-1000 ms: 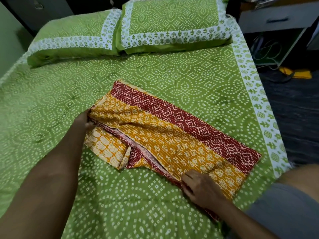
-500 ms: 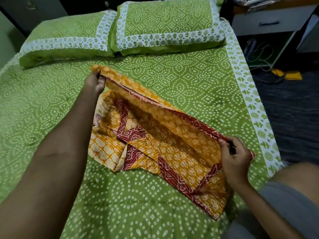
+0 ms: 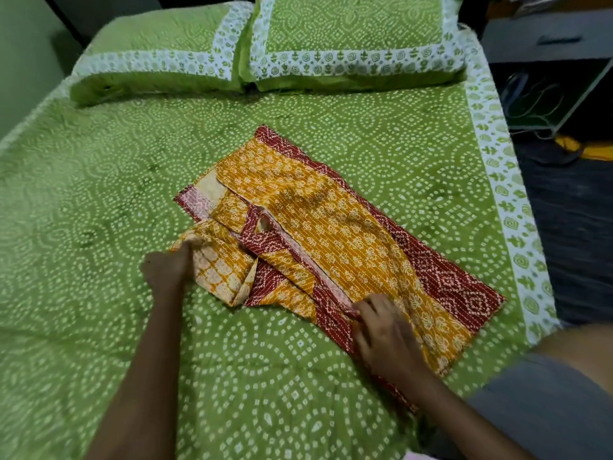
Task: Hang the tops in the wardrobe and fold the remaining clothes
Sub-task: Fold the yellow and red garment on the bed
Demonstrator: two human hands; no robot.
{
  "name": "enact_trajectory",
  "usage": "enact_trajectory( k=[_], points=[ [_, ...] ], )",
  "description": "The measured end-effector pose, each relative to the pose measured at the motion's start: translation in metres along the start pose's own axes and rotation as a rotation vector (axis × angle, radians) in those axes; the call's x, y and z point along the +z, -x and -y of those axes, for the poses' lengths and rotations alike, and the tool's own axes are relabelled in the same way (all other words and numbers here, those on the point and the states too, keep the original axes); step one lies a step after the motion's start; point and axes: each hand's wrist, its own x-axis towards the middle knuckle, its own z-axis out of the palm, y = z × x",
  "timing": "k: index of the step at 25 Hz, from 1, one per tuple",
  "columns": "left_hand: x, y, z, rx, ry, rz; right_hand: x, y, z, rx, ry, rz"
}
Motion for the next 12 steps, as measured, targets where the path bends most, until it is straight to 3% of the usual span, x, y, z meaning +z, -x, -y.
enact_trajectory(
  k=[3,6,9,12],
  points=[
    [-0.003,0.042,0.02,0.03,0.116,0.068,0.03,-0.03,0.034,-0.165,-0.079,0.198],
    [-0.006,0.056,0.016,0.079,0.222,0.26,0.062,-0.066,0.056,-0.099,0.011,0.266],
    [-0.035,0.055,0.02,-0.037,0.479,0.172,0.062,-0.083,0.061,-0.016,-0.104,0.266],
    [-0.069,0.05,0.035,-0.165,0.759,0.041,0.041,-0.09,0.048,0.124,-0.411,0.299]
  ],
)
